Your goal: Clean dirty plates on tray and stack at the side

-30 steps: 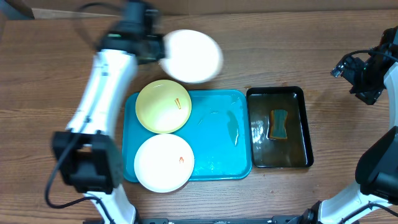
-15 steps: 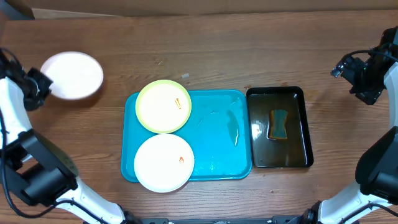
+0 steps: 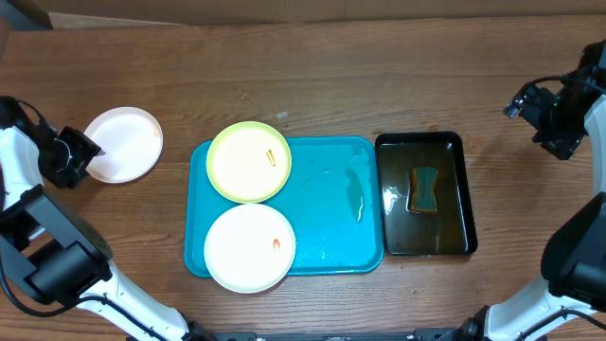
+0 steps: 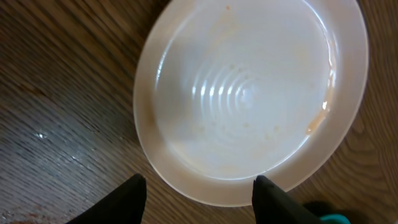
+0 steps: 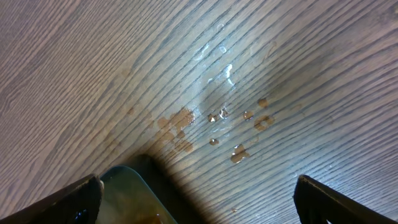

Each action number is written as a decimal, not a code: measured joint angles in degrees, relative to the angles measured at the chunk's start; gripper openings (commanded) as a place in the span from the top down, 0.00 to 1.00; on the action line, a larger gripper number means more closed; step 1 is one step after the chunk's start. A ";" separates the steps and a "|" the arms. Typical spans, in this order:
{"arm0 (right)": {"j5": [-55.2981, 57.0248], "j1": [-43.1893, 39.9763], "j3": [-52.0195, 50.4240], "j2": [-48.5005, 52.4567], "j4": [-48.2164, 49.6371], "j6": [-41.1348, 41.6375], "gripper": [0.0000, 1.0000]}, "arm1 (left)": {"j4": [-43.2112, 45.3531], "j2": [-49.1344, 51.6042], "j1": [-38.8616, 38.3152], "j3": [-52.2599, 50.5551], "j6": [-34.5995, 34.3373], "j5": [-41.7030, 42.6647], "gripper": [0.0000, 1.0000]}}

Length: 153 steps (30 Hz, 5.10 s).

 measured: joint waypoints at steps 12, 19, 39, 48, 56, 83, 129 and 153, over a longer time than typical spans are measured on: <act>0.00 0.02 0.00 0.00 -0.04 -0.02 0.00 | -5.29 -10.47 -11.39 1.11 2.12 2.21 0.42; 0.02 0.00 0.00 0.00 -0.02 -0.02 0.00 | -8.63 -13.62 -23.61 2.01 2.10 2.32 0.39; 0.00 0.02 0.00 0.00 -0.04 0.00 0.00 | -9.11 -13.62 -40.17 -2.03 -2.93 -13.11 0.41; 0.02 0.00 0.00 0.00 -0.04 0.00 0.00 | -0.66 -13.62 -39.95 -11.76 -3.34 -15.41 0.41; 0.02 0.00 0.00 0.00 -0.04 0.00 0.00 | 5.29 -13.62 -39.95 -18.36 -3.89 -16.48 0.44; 0.02 0.02 0.00 0.00 -0.04 0.00 0.00 | 13.31 -13.62 -39.95 -24.90 -4.20 -16.46 0.54; 0.02 0.00 0.00 0.00 -0.02 -0.02 0.00 | 16.85 -13.62 -43.50 -27.65 -3.04 -6.25 0.70; 0.02 0.02 0.00 0.00 -0.04 -0.02 0.00 | 18.88 -13.62 -51.21 -27.65 -2.86 -9.99 0.63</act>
